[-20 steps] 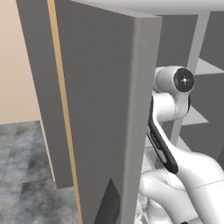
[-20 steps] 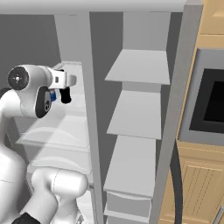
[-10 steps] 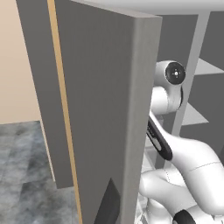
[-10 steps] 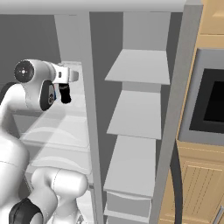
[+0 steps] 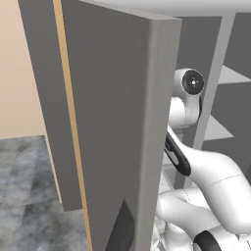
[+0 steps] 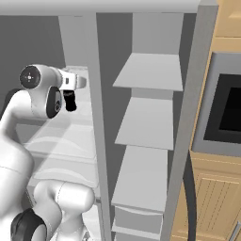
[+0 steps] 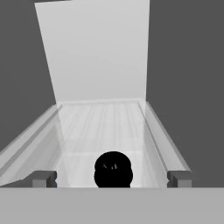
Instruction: Open the fridge, grab two sodas, and place both sodas inside the bowl with ice on the dining counter.
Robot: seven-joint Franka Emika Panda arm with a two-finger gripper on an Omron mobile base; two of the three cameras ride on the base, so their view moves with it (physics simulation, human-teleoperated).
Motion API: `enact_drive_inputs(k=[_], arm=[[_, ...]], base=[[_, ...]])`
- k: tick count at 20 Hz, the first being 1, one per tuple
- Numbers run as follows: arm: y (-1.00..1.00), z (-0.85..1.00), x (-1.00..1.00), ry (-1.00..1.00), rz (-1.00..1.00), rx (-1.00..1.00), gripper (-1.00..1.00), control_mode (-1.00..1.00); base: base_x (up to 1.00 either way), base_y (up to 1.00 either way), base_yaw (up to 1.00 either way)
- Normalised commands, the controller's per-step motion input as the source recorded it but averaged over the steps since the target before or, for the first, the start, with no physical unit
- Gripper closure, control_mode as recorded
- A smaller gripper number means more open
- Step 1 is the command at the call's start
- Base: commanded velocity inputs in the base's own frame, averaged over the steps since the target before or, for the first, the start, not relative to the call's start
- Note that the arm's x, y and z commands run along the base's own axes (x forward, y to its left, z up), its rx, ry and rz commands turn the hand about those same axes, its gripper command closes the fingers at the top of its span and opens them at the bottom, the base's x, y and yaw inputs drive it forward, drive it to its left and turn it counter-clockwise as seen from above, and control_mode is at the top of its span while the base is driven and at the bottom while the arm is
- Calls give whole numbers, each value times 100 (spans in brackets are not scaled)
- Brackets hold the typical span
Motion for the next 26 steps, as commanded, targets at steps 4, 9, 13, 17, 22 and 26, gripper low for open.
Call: enact_drive_inputs(k=[4,9,13,17,22,26], arm=[[0,-8,5,0,0,0,100,-100],[0,0,2,0,0,0,100,-100],[0,0,0,0,0,0,100,-100],[0,0,0,0,0,0,100,-100],[-1,0,-10,-5,0,0,100,-100],[0,0,-35,-8,0,0,100,-100]], base=[[0,0,0],[0,0,0],[0,0,0],[0,0,0],[0,0,0],[0,0,0]])
